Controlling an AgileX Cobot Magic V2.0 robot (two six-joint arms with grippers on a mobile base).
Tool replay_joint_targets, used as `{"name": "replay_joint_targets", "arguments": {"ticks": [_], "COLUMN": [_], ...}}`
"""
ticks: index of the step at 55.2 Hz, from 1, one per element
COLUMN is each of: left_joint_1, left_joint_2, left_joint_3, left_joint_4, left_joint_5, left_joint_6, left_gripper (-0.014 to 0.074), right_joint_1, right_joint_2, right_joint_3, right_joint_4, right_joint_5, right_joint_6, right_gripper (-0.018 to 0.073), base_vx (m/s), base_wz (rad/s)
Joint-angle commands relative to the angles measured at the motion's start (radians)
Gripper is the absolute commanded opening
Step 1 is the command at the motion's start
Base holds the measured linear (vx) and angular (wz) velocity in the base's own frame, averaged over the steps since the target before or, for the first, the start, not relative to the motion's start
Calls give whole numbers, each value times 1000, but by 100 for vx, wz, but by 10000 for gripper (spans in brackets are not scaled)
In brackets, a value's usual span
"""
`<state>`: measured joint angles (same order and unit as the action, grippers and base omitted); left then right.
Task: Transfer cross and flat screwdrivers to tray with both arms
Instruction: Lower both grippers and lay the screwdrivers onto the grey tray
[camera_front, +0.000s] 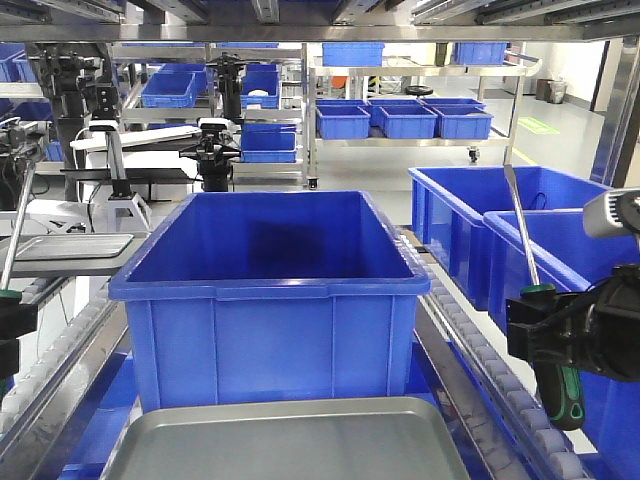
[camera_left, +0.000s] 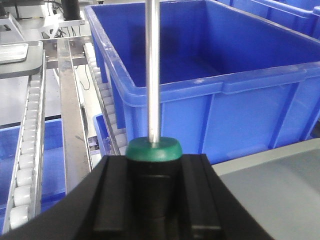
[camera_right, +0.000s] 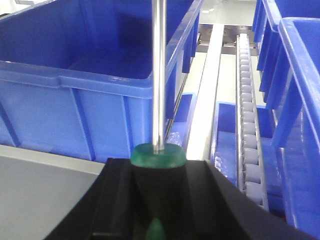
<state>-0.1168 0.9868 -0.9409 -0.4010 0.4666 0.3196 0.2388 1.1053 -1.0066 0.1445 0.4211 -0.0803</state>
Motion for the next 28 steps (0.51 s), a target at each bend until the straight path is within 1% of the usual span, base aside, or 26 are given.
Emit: {"name": "replay_joint_targets", "arguments": {"ticks": [1,17,21,24,26,28], "left_joint_1": [-4,-4,-4,-4,-5,-5], "left_joint_2": [-15,-15,-15,-8,-1,12], "left_joint_3": [-30,-30,-30,-30,-30,-30], "left_joint_4": [-23,-23,-34,-89,-143,-196], "left_joint_5": [-81,-81,-81,-88,-88,-84], "left_joint_6": [-7,-7,-7,-7,-6,6], "left_gripper": [-3,-3,-3,-3,-3,-3], "right_joint_1": [0,0,0,1,12,33], "right_joint_2": [-22,-22,-22,-12,-1,9], "right_joint_3": [-30,-30,-30,-30,-30,-30], "right_joint_4": [0,1,28,84,128,148], "right_joint_5": [-87,-87,-89,-114,-120,-121], "right_joint_6": [-5,-3,3,1,-11,-40], "right_gripper": [-8,-8,-8,-8,-8,-8], "base_vx": [0,0,0,0,0,0], "base_wz": [1,0,0,0,0,0]}}
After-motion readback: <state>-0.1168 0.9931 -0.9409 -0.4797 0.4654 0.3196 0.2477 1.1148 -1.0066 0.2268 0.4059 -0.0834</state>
